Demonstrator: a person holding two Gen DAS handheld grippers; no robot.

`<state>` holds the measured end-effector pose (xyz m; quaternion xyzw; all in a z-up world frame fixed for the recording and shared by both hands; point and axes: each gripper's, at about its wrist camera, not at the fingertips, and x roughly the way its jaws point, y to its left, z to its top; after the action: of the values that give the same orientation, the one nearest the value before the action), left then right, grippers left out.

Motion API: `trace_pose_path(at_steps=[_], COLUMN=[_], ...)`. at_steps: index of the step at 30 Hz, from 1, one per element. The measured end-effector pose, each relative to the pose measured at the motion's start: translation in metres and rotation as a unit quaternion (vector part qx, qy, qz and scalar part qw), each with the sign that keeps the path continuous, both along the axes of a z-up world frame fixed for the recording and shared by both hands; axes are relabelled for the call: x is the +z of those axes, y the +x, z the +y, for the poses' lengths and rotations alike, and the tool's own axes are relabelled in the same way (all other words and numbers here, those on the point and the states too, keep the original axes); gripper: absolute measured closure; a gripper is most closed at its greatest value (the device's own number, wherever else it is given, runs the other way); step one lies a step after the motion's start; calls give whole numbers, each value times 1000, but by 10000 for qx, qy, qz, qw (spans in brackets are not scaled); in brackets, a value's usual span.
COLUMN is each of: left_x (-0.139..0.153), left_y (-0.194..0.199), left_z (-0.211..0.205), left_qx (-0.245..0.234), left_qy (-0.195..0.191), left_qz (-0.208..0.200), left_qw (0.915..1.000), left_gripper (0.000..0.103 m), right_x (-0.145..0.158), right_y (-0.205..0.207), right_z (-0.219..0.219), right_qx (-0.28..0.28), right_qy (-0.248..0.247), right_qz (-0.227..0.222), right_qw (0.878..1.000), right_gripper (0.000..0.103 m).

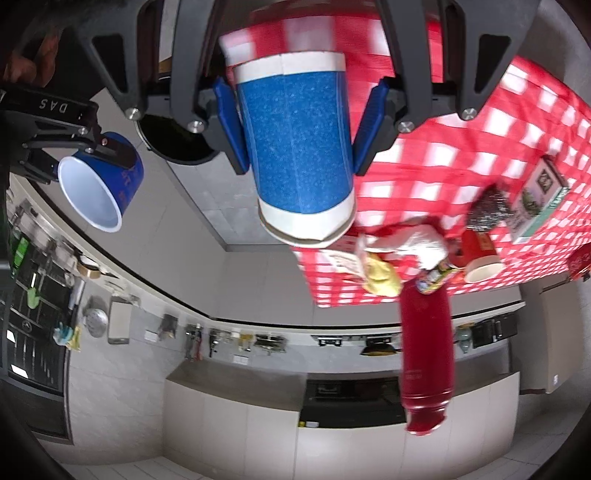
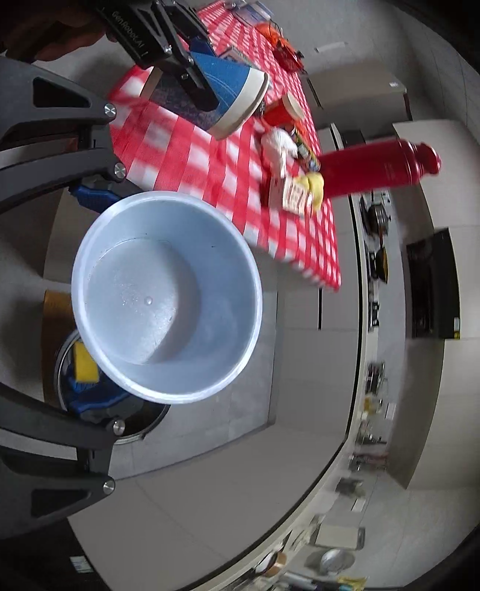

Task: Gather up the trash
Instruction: 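Carry cup and bowl over the black bin and open both tools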

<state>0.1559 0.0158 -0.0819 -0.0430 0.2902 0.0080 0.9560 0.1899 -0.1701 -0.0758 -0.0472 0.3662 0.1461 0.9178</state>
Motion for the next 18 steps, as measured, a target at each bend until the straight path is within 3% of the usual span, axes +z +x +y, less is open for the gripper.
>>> trace_pose_path(at_steps=[10,18], left_x=[-16,-36], left_y=[19,36], left_z=[-69,-111], left_qx=[-398,-582], left_qy=[-56,-71], left_qz=[161,350], left_qw=[9991,9977], left_gripper=[45,45], right_x=[-16,-42], right_y=[4,19], right_z=[-76,-119], right_qx=[-339,-278], right_qy=[-104,-209], right_qz=[137,267], right_qw=[9993,9990], right_gripper=[26,26])
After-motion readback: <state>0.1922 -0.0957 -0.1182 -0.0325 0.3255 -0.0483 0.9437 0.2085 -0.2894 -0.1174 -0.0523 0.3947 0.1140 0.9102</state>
